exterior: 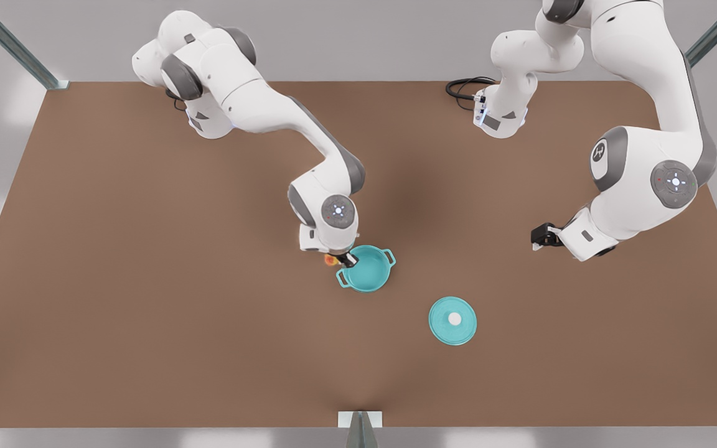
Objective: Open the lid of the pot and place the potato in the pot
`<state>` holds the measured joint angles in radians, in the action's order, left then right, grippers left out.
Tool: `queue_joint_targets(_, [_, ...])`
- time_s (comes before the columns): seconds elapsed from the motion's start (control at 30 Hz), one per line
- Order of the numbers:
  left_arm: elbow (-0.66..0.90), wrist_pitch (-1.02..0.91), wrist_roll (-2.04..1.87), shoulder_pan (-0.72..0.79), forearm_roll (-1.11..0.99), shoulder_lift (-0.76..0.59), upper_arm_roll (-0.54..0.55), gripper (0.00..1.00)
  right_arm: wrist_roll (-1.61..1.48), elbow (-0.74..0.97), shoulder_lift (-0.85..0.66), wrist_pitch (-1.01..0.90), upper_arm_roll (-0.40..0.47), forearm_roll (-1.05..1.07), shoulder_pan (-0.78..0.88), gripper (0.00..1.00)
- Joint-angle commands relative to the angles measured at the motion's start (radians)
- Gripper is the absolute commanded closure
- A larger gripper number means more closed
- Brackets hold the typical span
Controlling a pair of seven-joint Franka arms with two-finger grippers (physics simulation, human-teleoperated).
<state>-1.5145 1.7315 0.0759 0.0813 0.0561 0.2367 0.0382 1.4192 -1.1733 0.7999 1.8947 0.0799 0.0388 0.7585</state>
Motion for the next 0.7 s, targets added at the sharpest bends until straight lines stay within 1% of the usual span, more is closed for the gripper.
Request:
queue_joint_targets(0.0, [0.001, 0.000, 0.011, 0.000, -0.001, -0.001, 0.000, 0.00, 0.187, 0.060, 0.036, -0.037, -0.020, 0.001, 0.001, 0.43])
queue_joint_targets(0.07, [0.001, 0.000, 0.011, 0.000, -0.001, -0.001, 0.000, 0.00, 0.187, 0.084, 0.054, 0.001, -0.029, 0.001, 0.001, 0.43])
queue_joint_targets(0.1, [0.001, 0.000, 0.011, 0.000, -0.001, 0.001, 0.000, 0.00, 0.188, 0.087, 0.062, 0.061, -0.037, 0.001, 0.001, 0.43])
queue_joint_targets(0.2, [0.001, 0.000, 0.011, 0.000, -0.001, -0.001, 0.000, 0.00, 0.188, 0.107, 0.111, 0.138, -0.058, 0.001, 0.001, 0.44])
queue_joint_targets(0.37, [0.001, -0.001, 0.013, -0.002, -0.001, -0.001, -0.001, 0.00, 0.188, 0.119, 0.157, 0.221, -0.046, 0.001, -0.001, 0.44])
queue_joint_targets(0.47, [0.001, -0.001, 0.013, -0.002, -0.001, -0.001, -0.001, 0.00, 0.188, 0.119, 0.157, 0.221, -0.051, 0.001, -0.001, 0.44])
queue_joint_targets(0.5, [0.000, -0.001, 0.012, -0.002, -0.001, -0.001, -0.001, 0.00, 0.188, 0.119, 0.159, 0.221, -0.051, 0.001, -0.001, 0.39])
queue_joint_targets(0.53, [0.001, -0.001, 0.011, -0.002, -0.002, -0.001, -0.001, 0.00, 0.175, 0.119, 0.157, 0.221, -0.051, 0.001, -0.001, 0.00])
queue_joint_targets(0.67, [-0.001, -0.006, 0.012, -0.008, -0.005, -0.001, -0.003, 0.00, 0.172, 0.119, 0.156, 0.210, -0.045, 0.000, -0.001, 0.00])
